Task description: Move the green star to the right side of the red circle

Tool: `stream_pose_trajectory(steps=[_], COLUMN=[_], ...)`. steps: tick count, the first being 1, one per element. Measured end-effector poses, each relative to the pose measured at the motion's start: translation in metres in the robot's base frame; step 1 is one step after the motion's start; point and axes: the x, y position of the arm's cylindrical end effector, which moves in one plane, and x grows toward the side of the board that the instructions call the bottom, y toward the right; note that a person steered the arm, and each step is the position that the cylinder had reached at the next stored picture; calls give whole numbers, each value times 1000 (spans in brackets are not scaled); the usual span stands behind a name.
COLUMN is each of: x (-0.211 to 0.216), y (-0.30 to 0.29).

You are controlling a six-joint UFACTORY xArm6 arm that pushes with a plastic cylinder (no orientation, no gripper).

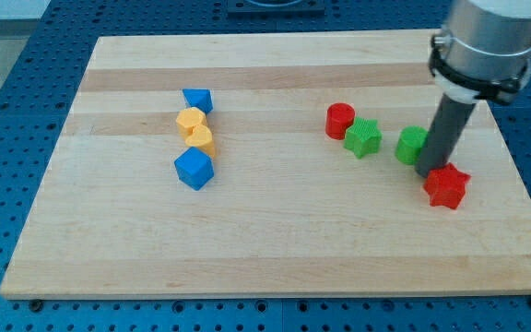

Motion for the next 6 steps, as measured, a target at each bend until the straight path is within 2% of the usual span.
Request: stream_pose_trajectory(steps=[1, 3, 4, 6], x=[0, -2, -23, -47], y=[-20, -99, -112, -82])
